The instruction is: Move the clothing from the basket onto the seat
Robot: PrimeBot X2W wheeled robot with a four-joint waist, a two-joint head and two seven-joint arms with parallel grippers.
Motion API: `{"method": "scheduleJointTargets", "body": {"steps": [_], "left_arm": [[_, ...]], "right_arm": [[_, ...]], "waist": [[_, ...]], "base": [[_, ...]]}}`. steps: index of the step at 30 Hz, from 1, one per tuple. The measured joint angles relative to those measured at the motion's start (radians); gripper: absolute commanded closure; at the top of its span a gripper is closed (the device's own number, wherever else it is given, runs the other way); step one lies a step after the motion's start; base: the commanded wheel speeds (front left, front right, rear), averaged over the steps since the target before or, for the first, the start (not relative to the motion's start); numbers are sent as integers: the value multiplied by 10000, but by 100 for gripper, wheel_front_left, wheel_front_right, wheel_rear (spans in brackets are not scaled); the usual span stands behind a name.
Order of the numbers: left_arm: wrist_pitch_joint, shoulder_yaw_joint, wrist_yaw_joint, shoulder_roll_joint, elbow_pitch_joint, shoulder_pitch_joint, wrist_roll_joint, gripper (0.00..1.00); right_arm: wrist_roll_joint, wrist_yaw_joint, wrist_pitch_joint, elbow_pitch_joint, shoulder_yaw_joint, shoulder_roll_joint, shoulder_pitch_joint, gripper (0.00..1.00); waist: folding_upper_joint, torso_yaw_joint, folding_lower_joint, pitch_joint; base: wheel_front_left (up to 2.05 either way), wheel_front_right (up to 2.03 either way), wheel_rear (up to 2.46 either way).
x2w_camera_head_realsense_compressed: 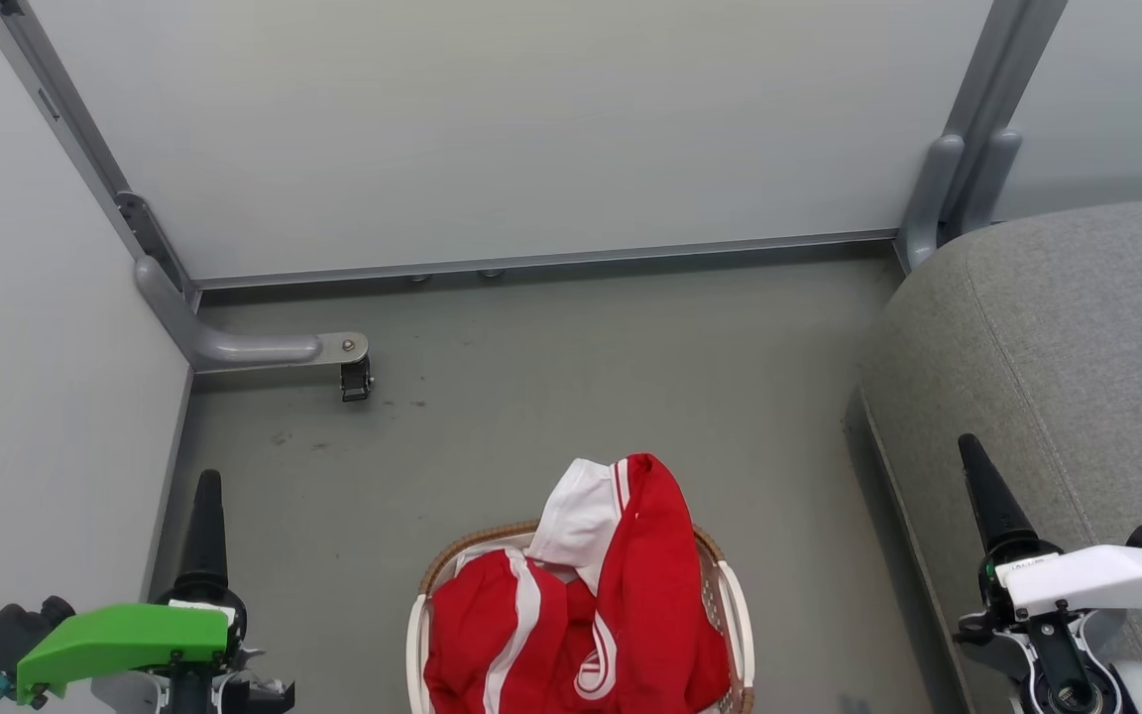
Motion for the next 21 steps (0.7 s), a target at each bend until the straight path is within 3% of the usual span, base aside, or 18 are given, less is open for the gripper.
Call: {"method": "scheduleJointTargets", "body": {"steps": [8,21], "left_arm": [[-318,-75,46,65,-205,0,2090,0],[-759,-546,253,316,-230,2,4291,0]], "right_arm": [[-1344,0,-336,-65,280,-63,-39,0],[-3221,0,-782,-42,677,-236,-140,0]], "waist": [[0,-20,0,35],[0,-42,0,79]], "base": [[0,0,0],[0,0,0]]}}
